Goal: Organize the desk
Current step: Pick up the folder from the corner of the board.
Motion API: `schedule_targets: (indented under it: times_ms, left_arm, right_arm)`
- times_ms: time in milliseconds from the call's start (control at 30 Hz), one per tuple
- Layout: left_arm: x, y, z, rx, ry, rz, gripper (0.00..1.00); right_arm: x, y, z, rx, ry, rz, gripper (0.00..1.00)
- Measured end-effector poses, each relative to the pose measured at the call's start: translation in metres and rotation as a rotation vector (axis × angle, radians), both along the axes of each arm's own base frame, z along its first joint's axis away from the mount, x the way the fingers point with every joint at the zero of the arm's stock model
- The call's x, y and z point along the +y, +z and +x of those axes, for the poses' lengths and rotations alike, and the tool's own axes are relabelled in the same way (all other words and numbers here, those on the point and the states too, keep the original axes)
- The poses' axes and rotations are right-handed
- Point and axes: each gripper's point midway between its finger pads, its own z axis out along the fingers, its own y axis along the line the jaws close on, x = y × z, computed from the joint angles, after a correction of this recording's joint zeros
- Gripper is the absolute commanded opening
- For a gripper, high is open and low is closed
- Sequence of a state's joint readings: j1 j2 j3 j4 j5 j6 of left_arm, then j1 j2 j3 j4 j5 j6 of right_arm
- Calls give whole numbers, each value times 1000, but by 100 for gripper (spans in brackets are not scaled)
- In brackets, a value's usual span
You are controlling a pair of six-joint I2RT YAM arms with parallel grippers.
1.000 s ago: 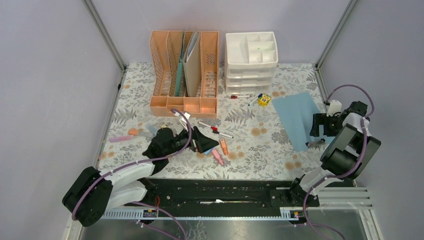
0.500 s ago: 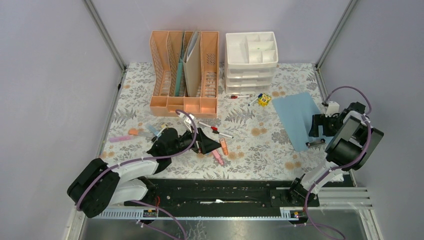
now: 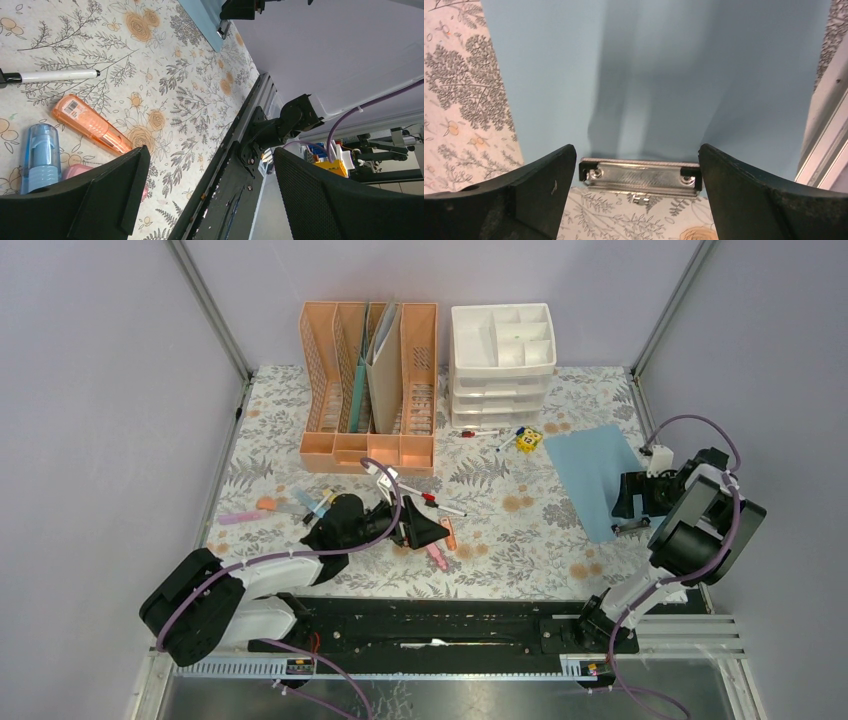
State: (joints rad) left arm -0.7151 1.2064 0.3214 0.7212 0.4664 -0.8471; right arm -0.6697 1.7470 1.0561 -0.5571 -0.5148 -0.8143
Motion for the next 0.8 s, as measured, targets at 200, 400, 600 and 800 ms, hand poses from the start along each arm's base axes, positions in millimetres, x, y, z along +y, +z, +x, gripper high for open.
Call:
schedule_targets:
  times_ms: [200,400,600,800]
  left_arm:
    - [-3,3,-1,-6,-5,-4,99]
    - [-2,6,-2,-12,0,-6,99]
    - [-2,10,-3,-39,-4,-7,99]
    - [-2,9,-4,-47,-9,-1,99]
  right_arm:
    - [1,13,-4,17,1,-2,100]
    - [-6,22,0,-1,60,-41,100]
    - [4,23,-15,20,108,-36,100]
    - [5,44,-17,-32,116,-83,100]
